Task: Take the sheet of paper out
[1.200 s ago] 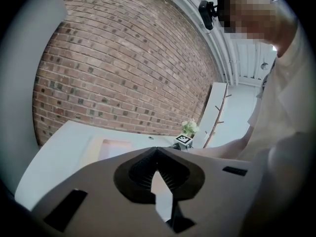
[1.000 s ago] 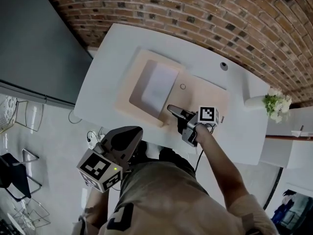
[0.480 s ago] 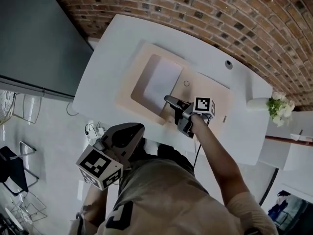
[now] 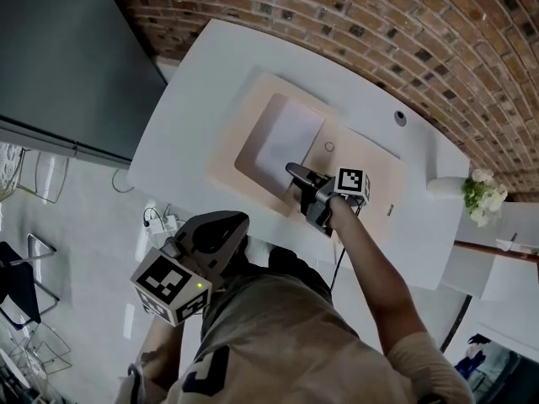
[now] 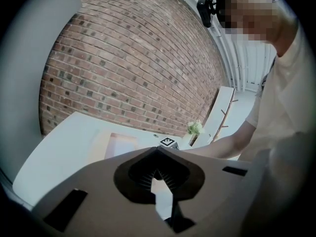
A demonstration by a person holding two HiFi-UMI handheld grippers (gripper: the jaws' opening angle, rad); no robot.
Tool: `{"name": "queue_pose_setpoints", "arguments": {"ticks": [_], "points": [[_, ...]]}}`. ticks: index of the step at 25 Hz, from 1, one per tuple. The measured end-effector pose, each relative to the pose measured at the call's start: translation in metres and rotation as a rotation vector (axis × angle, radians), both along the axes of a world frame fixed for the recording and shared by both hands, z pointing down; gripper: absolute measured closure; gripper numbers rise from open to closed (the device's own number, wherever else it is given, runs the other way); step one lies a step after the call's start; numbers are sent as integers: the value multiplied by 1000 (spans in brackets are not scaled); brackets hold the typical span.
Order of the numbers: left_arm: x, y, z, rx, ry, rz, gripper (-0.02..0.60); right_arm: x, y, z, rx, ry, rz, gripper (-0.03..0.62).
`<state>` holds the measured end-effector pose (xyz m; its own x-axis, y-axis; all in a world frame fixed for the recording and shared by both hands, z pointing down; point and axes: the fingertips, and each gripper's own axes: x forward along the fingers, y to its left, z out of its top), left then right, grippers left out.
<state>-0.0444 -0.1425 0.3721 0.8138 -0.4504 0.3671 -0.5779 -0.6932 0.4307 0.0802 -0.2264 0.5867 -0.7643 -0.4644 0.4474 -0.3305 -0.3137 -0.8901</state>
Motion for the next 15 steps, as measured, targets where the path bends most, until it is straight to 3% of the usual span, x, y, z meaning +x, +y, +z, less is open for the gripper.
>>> {"name": "queue_pose_setpoints", "arguments": {"ticks": [9, 15], "points": [[-11, 0, 2, -11, 1, -19, 568, -10, -15, -3, 36, -32, 25, 233], [-15, 1, 4, -20, -6, -27, 568, -9, -28, -5, 78, 26, 34, 235]]}}
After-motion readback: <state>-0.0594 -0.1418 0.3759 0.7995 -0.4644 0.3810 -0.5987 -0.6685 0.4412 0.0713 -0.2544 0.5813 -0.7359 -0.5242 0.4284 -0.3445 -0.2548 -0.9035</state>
